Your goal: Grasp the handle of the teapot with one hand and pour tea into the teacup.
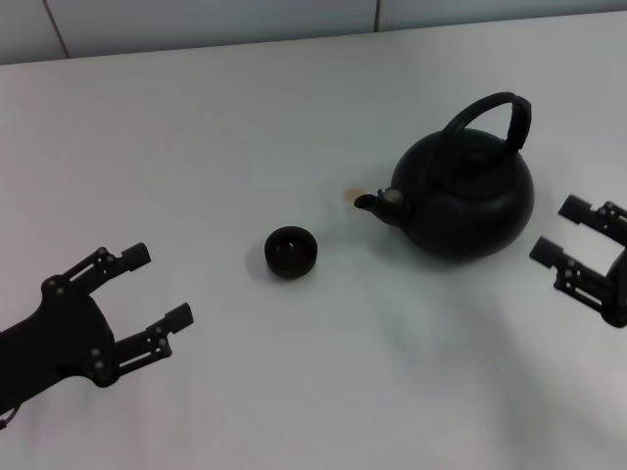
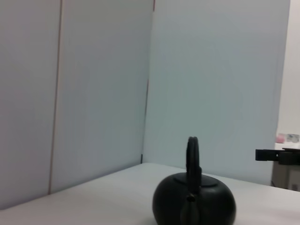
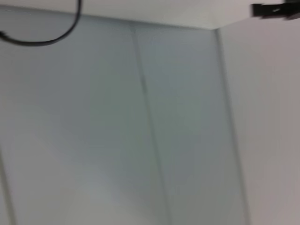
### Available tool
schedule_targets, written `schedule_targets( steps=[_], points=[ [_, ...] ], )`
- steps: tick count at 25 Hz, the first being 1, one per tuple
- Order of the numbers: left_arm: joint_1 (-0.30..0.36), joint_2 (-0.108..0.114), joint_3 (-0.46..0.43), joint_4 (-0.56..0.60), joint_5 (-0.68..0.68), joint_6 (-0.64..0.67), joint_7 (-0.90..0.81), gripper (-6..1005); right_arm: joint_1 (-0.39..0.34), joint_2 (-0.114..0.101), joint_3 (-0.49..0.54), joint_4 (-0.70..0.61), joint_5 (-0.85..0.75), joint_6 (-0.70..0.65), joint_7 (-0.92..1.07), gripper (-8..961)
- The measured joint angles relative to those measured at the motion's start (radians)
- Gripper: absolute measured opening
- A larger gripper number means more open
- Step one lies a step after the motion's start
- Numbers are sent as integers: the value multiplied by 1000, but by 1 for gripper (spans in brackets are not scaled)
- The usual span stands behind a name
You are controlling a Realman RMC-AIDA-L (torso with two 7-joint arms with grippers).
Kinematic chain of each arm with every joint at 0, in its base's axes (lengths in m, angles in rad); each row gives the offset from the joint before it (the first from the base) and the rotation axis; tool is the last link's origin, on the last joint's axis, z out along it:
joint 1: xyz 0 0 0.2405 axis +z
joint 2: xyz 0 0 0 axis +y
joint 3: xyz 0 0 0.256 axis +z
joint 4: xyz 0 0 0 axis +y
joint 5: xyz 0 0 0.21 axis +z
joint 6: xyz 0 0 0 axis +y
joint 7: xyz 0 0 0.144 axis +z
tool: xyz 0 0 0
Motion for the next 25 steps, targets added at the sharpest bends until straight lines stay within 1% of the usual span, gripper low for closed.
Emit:
schedule_targets(
  steps=[1,5,6,7,9,10,11,12,13,15,16,17,19,25],
  points=[
    [-1,1,20,1,4,0,-14,849,8,-1,0,-39,-41,-23,40,652],
    [-3,5,45,10,4,3,-35,849,31,-2,1,-92,-102,-40,84,652],
    [-8,11,61,11,4,7,-51,849,48,-2,1,-122,-144,-43,104,651],
    [-8,11,61,11,4,7,-51,849,48,-2,1,-122,-144,-43,104,651],
    [-15,20,79,12,5,9,-70,849,65,-3,1,-155,-186,-43,123,651],
    [-21,28,97,18,4,9,-91,849,74,-4,1,-172,-209,-43,135,651],
    [-33,41,130,39,5,9,-147,849,89,-10,1,-204,-242,-43,160,651],
    [-33,41,130,39,5,9,-147,849,89,-10,1,-204,-242,-43,160,651],
    [-39,49,145,53,5,9,-177,849,98,-14,1,-222,-252,-44,174,651],
    [-54,68,170,78,5,8,-243,849,112,-19,1,-244,-269,-47,197,651],
    [-67,81,177,95,14,8,-288,849,133,-27,0,-266,-299,-48,222,651],
    [-67,81,177,95,14,8,-288,849,133,-27,0,-266,-299,-48,222,651],
    [-88,91,179,122,45,9,-356,849,157,-36,0,-282,-339,-49,247,651],
    [-119,90,179,163,101,8,-437,849,170,-40,-16,-293,-349,-49,257,652]
  ],
)
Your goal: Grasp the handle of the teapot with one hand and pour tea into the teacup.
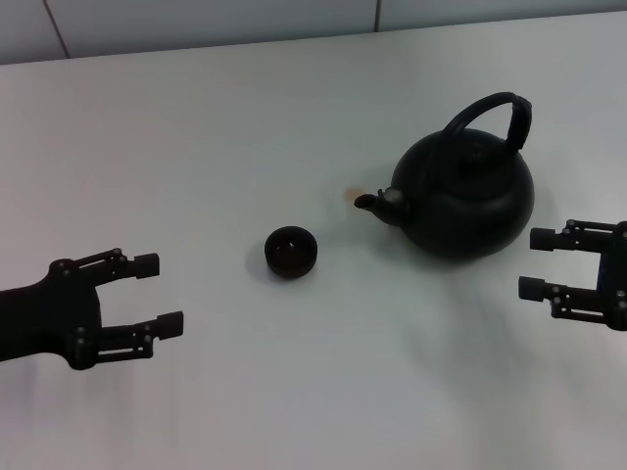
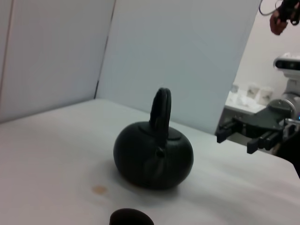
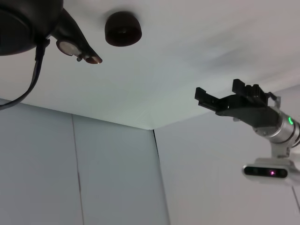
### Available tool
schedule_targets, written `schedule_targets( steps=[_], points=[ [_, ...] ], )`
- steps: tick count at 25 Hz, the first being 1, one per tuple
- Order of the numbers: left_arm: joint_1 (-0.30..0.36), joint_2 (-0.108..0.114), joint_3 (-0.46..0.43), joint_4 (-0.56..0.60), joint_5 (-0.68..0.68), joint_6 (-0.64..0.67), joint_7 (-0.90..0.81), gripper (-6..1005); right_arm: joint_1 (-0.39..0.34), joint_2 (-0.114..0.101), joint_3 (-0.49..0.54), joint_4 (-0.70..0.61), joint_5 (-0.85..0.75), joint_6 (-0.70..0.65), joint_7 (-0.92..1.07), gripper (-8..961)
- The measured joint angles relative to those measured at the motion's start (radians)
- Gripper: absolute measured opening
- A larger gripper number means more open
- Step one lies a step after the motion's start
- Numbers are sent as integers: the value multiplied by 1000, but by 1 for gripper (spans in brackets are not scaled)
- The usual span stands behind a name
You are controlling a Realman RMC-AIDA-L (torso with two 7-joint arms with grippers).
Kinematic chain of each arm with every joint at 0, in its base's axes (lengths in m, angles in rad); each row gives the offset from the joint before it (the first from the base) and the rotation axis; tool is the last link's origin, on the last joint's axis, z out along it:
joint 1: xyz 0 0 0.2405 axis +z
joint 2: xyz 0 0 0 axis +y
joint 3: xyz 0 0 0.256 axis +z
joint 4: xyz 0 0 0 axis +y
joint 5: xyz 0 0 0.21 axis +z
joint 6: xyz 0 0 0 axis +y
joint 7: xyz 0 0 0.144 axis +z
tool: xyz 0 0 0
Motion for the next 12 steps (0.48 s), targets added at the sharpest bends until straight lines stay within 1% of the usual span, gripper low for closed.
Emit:
schedule_targets(
  steps=[12],
  points=[
    [-14,-1,-2,2,10,-7,-6,849,6,-1,-11,-6,-3,11,-4,652]
  ],
)
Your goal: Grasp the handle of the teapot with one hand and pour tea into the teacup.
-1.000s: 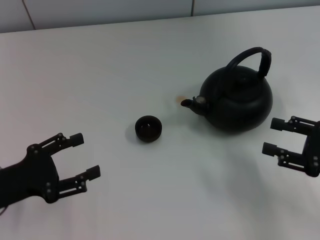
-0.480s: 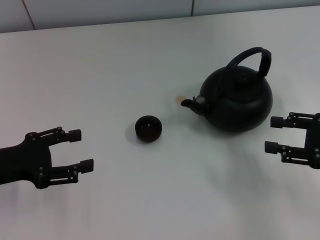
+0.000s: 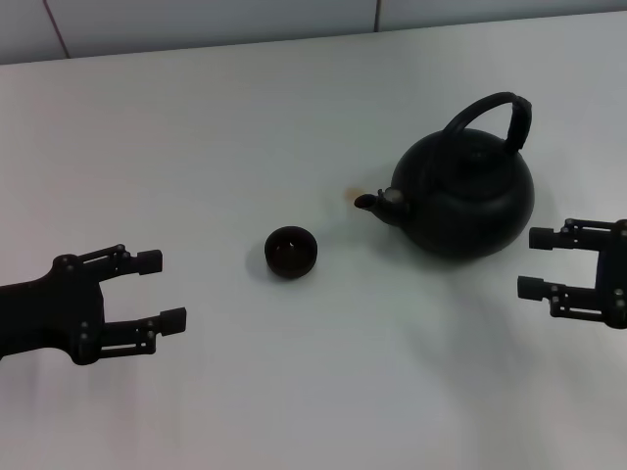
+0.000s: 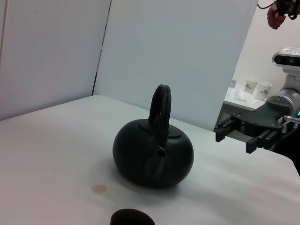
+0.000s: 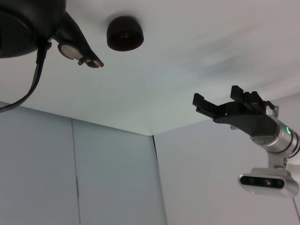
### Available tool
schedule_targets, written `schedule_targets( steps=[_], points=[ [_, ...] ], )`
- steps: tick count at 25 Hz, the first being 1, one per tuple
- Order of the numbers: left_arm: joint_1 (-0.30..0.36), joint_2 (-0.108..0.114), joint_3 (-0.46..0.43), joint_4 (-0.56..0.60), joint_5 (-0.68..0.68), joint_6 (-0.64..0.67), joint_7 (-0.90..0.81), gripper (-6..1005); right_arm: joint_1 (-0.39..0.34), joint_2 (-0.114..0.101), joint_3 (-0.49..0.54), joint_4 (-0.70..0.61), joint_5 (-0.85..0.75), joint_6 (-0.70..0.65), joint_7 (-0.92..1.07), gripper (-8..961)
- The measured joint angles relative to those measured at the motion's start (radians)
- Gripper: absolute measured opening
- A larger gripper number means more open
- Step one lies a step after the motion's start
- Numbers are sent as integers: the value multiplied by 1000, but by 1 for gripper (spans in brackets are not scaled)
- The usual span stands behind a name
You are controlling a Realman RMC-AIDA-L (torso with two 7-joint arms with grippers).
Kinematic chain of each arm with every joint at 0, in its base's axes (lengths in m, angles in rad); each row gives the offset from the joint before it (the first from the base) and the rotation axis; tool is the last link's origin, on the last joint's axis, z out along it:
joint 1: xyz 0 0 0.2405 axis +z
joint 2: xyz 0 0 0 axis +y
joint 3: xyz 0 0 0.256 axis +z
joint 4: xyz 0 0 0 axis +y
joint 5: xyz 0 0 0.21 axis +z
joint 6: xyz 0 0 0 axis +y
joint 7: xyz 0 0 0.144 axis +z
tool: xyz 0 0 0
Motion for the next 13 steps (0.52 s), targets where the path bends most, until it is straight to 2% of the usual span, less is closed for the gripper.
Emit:
schedule_targets(
  steps=[13],
  points=[
    [-4,0,3,2,2,2,-10,849,10,3,0,-1,-1,2,-2,651]
  ],
)
